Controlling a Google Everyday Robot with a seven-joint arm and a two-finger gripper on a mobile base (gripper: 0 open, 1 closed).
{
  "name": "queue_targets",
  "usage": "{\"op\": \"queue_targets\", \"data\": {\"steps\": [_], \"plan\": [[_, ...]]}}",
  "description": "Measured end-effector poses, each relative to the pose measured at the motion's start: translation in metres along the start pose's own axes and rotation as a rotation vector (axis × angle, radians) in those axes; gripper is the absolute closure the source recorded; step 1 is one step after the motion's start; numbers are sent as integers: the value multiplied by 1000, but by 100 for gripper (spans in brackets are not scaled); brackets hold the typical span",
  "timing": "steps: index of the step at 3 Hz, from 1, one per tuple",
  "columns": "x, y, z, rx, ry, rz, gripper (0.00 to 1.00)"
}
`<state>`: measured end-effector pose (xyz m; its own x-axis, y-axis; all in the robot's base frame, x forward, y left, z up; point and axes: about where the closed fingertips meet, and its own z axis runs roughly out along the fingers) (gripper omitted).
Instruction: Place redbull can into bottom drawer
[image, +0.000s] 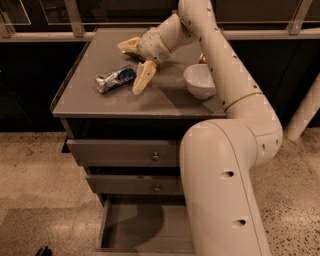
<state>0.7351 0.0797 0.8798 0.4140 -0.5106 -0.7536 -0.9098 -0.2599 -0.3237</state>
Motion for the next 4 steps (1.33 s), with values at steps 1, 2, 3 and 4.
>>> {"op": "queue_targets", "data": {"steps": [1,2,3,4], "plan": [[13,4,28,-50,-51,85,0],[21,8,46,-99,-54,141,17],[17,6,43,-99,-54,141,41],[17,6,43,-99,-54,141,64]]}}
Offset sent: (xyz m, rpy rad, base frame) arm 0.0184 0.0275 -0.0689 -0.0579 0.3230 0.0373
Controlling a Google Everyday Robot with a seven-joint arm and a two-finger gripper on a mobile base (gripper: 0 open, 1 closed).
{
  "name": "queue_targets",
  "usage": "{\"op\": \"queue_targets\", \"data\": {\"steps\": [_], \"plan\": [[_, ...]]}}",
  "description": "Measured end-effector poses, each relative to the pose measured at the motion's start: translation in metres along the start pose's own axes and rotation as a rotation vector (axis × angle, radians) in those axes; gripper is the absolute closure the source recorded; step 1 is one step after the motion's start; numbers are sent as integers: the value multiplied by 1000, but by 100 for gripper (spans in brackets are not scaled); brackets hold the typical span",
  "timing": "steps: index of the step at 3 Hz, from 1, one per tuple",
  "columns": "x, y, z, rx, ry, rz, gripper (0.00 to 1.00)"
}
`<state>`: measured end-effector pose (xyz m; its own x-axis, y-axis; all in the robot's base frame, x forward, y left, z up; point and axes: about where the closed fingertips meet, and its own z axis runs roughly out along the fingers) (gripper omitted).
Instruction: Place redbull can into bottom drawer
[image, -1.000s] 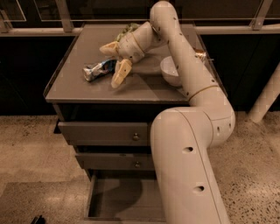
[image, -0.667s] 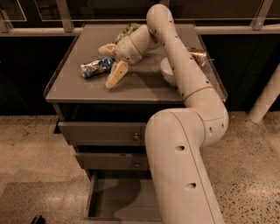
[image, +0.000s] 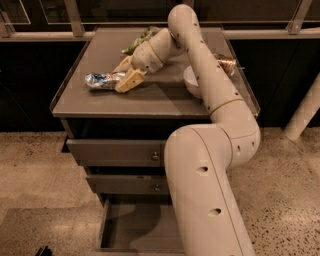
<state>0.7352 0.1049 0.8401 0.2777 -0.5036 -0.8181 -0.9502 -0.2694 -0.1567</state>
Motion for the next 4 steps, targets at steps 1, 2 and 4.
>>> {"op": "queue_targets", "data": {"steps": [1,2,4], "plan": [[0,0,0,0,0,0,87],[0,0,0,0,0,0,100],[-13,31,-48,35,121,68,100]]}}
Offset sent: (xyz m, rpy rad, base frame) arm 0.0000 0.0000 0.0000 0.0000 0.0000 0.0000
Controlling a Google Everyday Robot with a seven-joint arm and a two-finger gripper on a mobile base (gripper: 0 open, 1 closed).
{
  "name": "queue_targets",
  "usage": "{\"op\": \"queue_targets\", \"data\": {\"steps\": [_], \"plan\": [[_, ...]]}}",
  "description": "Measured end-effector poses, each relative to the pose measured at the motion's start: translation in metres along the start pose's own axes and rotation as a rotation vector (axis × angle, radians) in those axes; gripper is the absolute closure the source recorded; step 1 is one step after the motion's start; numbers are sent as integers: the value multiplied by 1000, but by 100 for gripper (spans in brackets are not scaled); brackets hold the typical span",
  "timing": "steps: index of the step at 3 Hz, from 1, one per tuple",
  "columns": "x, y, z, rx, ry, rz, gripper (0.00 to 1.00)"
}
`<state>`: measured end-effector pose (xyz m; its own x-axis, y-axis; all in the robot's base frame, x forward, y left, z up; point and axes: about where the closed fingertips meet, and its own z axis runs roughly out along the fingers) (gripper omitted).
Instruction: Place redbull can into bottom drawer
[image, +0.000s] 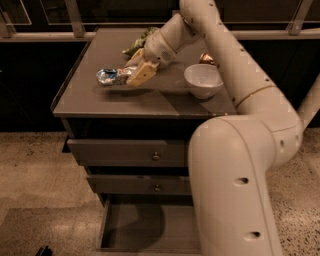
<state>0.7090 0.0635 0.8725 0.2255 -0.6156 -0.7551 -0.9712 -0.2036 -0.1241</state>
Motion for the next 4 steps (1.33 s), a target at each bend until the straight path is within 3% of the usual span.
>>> {"op": "queue_targets", "data": {"steps": [1,2,3,4], "plan": [[-21,33,-35,46,18,19,100],[-44,67,-69,145,-42,23,100],[-26,82,-62,148,-49,66,100],[-26,83,-61,147,-48,66,100]]}}
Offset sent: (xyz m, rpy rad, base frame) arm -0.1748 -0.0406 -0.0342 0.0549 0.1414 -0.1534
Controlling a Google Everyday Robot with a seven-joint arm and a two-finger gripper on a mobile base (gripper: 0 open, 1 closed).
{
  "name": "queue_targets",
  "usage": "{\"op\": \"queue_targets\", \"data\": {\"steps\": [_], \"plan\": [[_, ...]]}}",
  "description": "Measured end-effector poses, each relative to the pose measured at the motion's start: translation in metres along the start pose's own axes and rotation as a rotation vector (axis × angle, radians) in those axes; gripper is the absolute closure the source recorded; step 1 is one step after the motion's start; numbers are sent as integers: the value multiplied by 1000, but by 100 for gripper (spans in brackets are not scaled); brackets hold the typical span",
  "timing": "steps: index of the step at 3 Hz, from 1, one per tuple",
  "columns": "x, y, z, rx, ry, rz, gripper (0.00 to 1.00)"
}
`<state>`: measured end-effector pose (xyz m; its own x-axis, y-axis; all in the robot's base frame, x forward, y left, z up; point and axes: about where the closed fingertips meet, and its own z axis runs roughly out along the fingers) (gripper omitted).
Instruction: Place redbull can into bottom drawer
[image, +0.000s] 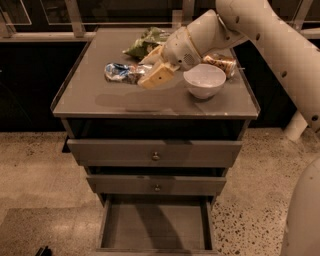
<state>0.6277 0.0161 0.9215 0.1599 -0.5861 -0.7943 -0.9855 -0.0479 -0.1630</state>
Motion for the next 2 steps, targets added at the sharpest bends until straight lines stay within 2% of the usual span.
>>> {"op": "queue_targets", "data": {"steps": [1,2], "plan": [[3,15,3,17,5,18,100],[-11,49,-11,113,-45,43,100]]}}
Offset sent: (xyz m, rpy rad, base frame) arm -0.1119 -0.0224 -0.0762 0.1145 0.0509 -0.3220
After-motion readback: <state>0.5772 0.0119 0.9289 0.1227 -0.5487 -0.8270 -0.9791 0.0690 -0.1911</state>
